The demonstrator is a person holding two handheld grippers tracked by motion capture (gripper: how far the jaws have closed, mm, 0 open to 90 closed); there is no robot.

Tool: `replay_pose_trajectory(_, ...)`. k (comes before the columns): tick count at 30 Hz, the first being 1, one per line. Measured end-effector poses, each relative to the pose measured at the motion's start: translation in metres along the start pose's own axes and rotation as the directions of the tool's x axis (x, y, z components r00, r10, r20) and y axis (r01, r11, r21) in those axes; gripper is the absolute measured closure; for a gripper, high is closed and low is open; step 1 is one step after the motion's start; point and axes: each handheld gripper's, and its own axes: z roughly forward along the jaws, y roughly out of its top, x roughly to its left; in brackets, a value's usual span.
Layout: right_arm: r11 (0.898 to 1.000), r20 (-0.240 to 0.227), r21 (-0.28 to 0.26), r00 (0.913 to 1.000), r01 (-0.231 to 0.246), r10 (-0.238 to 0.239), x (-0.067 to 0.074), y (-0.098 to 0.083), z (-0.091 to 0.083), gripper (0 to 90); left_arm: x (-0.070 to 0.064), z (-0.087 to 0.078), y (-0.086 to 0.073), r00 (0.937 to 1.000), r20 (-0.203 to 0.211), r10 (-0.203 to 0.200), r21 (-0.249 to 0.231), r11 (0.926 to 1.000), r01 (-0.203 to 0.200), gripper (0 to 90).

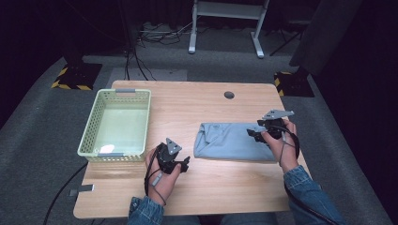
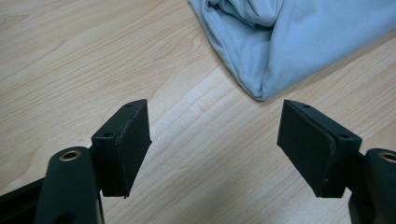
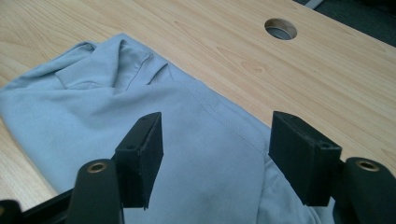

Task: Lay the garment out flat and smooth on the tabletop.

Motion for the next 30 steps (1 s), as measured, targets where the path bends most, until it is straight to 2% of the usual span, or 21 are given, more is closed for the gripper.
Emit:
replay_pose_trajectory(6,1.0,-0.009,0.003,1.0,0.002,-0.001,-0.001,0.005,0.01,33.2,0.002,-0.005,-0.004,1.0,-0.004,-0.004,-0.002,1.0,0.004,25.1)
replay_pose_trajectory(13,1.0,-0.021,0.013,0.9998,0.008,-0.008,0.0,0.011,0.025,30.2,0.008,-0.008,-0.012,0.9995,-0.014,-0.029,0.0,0.9996,0.029,25.1)
replay_pose_trajectory(25,0.999,-0.059,0.048,0.9981,0.018,-0.015,-0.002,0.014,0.061,26.8,0.01,-0.015,-0.019,0.9994,-0.023,-0.026,-0.004,0.9997,0.026,24.7)
replay_pose_trajectory(30,0.998,-0.065,0.06,0.9978,0.019,-0.015,-0.003,0.014,0.072,26.7,0.011,-0.017,-0.02,0.9993,-0.025,-0.026,-0.005,0.9997,0.026,24.7)
